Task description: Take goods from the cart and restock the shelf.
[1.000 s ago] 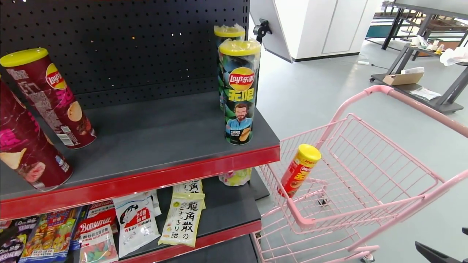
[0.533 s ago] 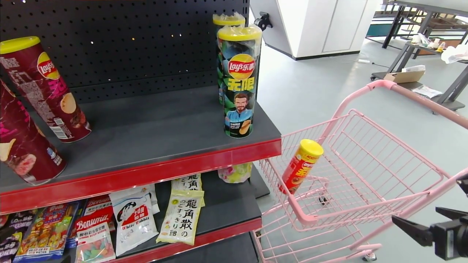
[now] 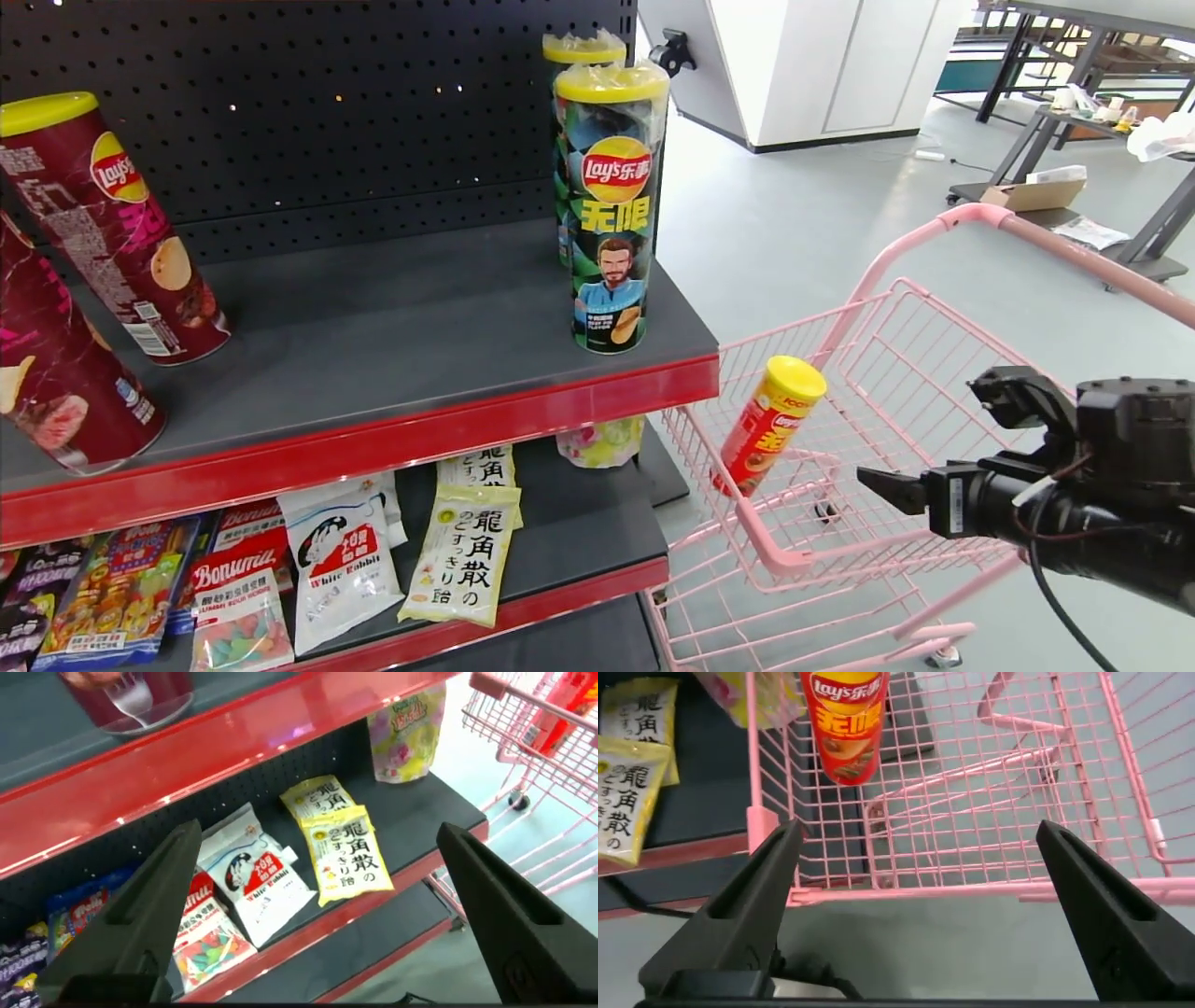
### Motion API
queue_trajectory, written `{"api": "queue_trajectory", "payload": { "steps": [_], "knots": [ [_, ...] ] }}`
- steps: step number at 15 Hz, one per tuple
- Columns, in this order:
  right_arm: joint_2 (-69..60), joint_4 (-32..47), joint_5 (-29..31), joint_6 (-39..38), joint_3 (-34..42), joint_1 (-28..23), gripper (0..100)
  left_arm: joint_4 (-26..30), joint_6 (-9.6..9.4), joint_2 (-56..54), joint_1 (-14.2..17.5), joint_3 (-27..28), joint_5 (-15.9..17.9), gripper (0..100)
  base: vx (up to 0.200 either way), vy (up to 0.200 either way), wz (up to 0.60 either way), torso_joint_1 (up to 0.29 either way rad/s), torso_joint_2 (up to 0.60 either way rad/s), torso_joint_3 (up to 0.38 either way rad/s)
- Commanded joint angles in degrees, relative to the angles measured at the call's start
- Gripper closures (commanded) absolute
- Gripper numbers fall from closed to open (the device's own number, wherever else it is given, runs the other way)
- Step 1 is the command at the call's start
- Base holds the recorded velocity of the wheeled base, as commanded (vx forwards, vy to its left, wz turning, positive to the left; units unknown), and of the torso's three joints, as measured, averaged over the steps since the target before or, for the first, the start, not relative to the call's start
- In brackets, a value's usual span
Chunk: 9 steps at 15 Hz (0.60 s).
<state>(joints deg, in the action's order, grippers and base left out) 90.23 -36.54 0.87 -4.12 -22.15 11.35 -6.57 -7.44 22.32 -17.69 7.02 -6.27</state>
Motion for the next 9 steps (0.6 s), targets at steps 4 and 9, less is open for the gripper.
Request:
{"api": "queue_trajectory", "payload": {
  "steps": [4, 9],
  "knots": [
    [14.8, -6.6, -3.2, -4.8, -7.9, 2.1, 0, 1.1, 0.23, -0.1, -0.1, 0.4, 1.1, 0, 0.0, 0.0, 0.0, 0.0, 0.0, 0.0],
    [22.5, -14.0, -6.7, -5.1, -11.9, 2.5, 0, 1.1, 1.02, 0.3, -0.1, 0.7, 1.1, 0, 0.0, 0.0, 0.0, 0.0, 0.0, 0.0]
  ]
}}
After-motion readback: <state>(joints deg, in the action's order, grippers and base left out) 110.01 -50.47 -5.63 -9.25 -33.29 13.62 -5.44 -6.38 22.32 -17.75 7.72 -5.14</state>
